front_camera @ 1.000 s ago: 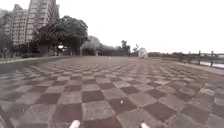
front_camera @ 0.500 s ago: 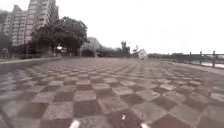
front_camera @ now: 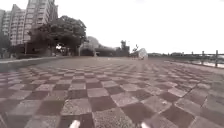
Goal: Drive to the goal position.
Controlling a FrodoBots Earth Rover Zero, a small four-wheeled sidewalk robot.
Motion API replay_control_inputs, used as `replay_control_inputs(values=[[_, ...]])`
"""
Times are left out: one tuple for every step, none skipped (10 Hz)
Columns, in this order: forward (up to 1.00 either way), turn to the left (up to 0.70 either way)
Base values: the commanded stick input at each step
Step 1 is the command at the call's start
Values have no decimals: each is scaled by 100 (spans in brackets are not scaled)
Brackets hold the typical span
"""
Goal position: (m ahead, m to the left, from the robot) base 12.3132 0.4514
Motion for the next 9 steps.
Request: replay_control_inputs(values=[[70, 0], [70, 0], [70, 0], [70, 0], [70, 0], [70, 0], [70, 0], [70, 0], [70, -11]])
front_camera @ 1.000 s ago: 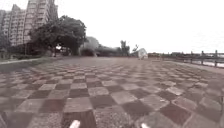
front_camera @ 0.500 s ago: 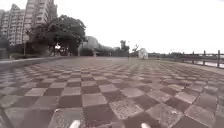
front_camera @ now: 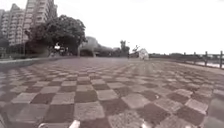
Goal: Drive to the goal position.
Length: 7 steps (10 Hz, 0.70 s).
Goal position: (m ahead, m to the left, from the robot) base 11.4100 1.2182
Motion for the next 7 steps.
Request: replay_control_inputs(values=[[70, -27], [70, -27], [70, -27], [70, -27], [70, -13], [70, 0], [70, 0]])
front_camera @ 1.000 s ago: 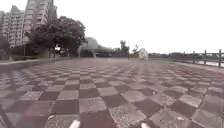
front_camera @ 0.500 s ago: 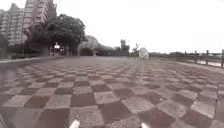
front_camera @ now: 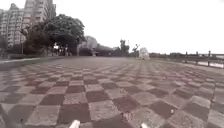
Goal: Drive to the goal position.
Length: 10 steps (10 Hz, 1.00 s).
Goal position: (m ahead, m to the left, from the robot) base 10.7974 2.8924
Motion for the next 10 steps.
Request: replay_control_inputs(values=[[70, 0], [70, 0], [70, 0], [70, 0], [70, 0], [70, 0], [70, 0], [70, 0], [70, 0], [70, 0]])
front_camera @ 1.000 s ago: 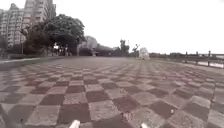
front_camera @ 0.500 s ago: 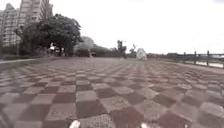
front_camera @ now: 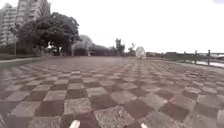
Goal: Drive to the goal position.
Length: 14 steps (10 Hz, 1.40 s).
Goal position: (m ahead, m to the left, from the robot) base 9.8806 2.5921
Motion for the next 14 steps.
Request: replay_control_inputs(values=[[70, 0], [70, 0], [70, 0], [70, 0], [70, 0], [70, 0], [70, 0], [70, 0], [70, 0], [70, 0], [70, 0], [70, 0], [70, 0], [70, 0]])
